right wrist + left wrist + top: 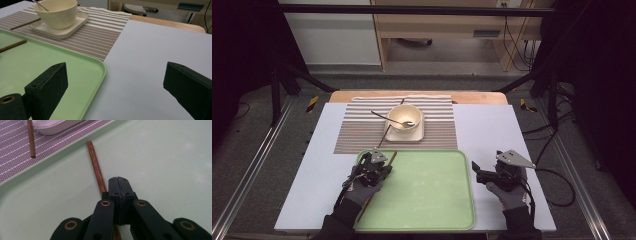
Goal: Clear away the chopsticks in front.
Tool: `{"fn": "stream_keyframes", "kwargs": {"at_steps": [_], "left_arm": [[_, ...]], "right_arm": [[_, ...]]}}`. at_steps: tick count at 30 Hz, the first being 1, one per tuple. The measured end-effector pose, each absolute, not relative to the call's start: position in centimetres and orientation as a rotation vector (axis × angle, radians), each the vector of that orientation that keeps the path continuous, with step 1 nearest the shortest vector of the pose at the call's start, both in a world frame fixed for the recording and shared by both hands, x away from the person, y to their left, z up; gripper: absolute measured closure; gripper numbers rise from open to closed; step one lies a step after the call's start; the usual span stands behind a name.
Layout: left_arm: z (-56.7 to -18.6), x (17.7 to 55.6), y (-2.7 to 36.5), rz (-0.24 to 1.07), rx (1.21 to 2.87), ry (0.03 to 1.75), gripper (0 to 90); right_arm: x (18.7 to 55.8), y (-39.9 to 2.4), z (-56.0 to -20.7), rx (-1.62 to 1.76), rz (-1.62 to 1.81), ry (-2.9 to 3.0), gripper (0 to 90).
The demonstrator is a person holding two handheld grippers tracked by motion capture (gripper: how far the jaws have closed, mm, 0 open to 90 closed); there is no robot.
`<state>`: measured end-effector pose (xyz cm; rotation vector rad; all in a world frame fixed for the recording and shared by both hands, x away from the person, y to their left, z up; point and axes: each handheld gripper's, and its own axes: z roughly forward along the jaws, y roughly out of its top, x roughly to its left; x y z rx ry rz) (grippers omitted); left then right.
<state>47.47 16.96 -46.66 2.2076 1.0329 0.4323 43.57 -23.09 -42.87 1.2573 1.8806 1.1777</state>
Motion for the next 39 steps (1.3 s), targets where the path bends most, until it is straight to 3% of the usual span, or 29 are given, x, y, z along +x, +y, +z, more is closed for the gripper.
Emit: {"fn": "stream_keyframes", "kwargs": {"at_steps": [39], "left_arm": [[-46.7,45.2,22.6,0.465,2.152,1.143,89.7]], "right_arm": [[43.5,-23.0,-42.9,1.255,1.169,1.883,5.9]]}}
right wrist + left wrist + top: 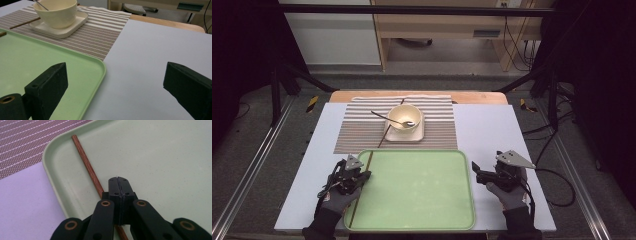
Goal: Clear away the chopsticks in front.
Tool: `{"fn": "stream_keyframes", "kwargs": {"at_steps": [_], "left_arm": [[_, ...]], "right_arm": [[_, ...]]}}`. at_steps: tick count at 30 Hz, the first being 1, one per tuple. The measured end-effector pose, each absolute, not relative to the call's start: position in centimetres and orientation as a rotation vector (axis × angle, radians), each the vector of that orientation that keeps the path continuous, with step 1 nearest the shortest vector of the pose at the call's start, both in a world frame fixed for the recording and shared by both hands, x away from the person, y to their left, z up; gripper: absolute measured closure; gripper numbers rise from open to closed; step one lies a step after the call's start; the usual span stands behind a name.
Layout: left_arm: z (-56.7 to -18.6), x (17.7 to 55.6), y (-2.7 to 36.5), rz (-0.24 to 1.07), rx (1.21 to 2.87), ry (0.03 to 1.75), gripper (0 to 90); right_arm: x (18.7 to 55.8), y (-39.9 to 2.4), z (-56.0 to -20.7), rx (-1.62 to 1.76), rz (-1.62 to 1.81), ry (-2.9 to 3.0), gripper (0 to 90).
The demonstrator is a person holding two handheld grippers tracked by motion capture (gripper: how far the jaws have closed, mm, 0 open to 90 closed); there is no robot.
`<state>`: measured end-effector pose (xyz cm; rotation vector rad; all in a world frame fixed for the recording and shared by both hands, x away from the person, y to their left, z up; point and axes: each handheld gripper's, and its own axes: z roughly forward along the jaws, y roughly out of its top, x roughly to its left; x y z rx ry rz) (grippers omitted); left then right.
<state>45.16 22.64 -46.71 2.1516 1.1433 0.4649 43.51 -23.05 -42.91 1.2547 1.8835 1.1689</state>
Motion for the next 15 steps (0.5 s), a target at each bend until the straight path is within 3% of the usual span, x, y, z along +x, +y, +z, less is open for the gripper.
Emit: {"fn": "stream_keyframes", "kwargs": {"at_steps": [15], "left_arm": [[-45.1,45.0,22.7,0.495,2.059,1.107,89.6]], "right_arm": [[43.5,-23.0,-42.9,1.252,1.166,1.885,5.8]]}}
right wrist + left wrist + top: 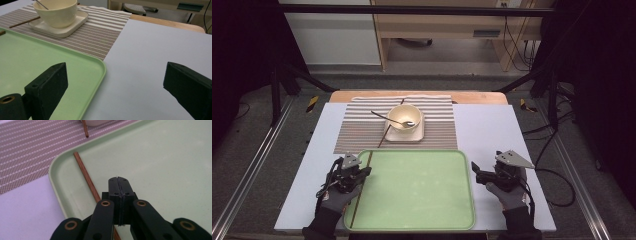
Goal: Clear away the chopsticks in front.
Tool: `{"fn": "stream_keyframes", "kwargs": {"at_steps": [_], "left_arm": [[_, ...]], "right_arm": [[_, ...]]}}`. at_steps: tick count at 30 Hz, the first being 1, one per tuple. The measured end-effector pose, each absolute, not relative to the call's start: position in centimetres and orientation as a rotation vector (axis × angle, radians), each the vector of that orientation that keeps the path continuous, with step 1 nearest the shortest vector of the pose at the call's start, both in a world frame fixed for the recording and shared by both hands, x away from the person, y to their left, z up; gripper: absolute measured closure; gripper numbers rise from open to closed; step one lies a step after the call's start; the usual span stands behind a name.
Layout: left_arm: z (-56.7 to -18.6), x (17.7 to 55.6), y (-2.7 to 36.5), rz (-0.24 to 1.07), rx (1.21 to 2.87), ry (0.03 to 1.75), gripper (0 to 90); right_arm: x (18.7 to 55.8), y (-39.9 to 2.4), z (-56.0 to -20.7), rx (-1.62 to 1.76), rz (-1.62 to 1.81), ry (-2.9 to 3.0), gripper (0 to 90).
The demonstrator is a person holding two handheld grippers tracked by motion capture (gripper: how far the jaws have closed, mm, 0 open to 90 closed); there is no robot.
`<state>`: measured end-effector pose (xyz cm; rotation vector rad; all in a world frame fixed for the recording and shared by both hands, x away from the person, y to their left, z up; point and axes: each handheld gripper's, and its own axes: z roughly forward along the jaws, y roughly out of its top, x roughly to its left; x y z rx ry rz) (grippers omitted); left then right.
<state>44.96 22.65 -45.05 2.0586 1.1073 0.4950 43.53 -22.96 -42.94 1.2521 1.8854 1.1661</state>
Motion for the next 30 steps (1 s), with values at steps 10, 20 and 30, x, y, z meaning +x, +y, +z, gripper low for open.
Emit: {"fn": "stream_keyframes", "kwargs": {"at_steps": [10,20,30], "left_arm": [[-43.6,45.4,22.9,0.524,1.960,1.086,79.8],[-41.9,46.1,22.8,0.560,1.920,1.067,51.0],[-40.8,47.7,23.1,0.605,1.914,1.090,37.3]], "right_arm": [[43.5,-23.0,-42.9,1.250,1.160,1.881,5.8],[43.5,-23.1,-42.9,1.250,1.159,1.875,5.7],[43.6,-23.0,-42.9,1.254,1.153,1.874,5.7]]}}
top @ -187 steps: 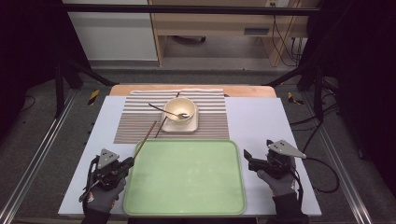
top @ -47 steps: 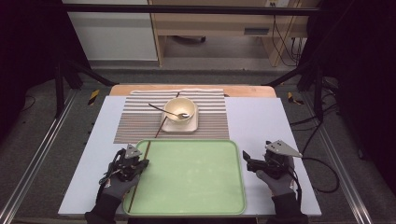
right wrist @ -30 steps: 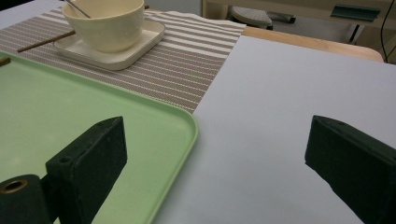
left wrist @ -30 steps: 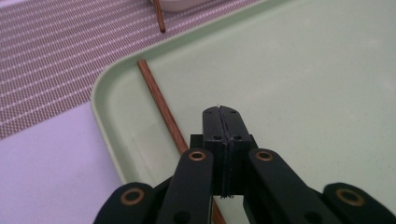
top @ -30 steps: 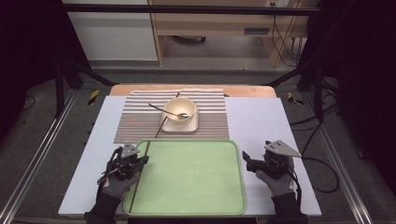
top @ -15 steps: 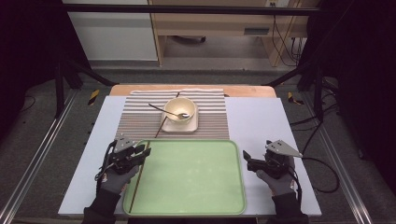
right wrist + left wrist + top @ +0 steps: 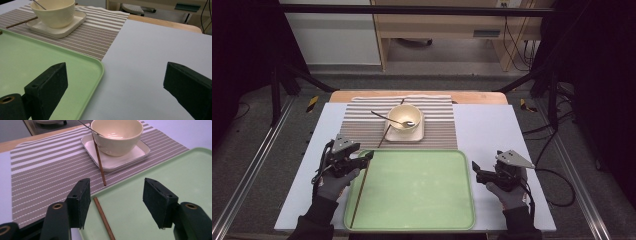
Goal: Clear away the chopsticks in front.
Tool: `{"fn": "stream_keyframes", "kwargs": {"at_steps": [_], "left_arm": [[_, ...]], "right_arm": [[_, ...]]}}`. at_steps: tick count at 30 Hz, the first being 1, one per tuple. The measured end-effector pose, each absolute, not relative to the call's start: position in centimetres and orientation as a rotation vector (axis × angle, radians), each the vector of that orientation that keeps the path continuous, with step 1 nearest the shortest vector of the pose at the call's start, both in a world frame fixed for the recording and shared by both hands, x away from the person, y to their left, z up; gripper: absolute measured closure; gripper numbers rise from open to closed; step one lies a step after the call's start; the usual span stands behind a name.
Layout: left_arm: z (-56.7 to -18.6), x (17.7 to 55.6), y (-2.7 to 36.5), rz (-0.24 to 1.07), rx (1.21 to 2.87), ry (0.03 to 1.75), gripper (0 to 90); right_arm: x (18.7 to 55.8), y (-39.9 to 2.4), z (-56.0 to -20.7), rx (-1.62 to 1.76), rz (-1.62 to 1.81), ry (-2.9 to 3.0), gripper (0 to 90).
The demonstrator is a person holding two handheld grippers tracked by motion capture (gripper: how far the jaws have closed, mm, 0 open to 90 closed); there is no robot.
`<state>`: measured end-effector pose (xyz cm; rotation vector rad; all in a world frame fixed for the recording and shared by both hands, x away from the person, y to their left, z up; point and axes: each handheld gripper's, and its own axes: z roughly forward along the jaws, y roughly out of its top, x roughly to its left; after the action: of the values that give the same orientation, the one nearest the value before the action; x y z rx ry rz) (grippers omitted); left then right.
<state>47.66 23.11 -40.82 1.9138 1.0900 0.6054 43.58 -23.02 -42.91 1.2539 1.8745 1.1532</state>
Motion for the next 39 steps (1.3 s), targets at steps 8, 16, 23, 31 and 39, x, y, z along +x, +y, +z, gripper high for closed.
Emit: {"fn": "stream_keyframes", "kwargs": {"at_steps": [8,16,23,31,39], "left_arm": [[-40.1,49.1,22.9,0.634,1.909,1.085,33.4],[-39.7,51.2,22.2,0.652,1.909,1.103,33.0],[-39.9,53.1,21.4,0.672,1.911,1.091,32.9],[-41.1,54.8,20.6,0.675,1.936,1.086,29.5],[-42.5,56.4,19.9,0.685,1.985,1.087,30.5]], "right_arm": [[43.6,-23.1,-42.9,1.252,1.141,1.867,5.8],[43.7,-23.1,-42.9,1.261,1.122,1.855,6.2],[43.7,-23.2,-42.9,1.264,1.118,1.847,6.3],[43.7,-23.2,-42.9,1.264,1.118,1.846,5.9],[43.8,-23.1,-42.9,1.269,1.122,1.851,5.9]]}}
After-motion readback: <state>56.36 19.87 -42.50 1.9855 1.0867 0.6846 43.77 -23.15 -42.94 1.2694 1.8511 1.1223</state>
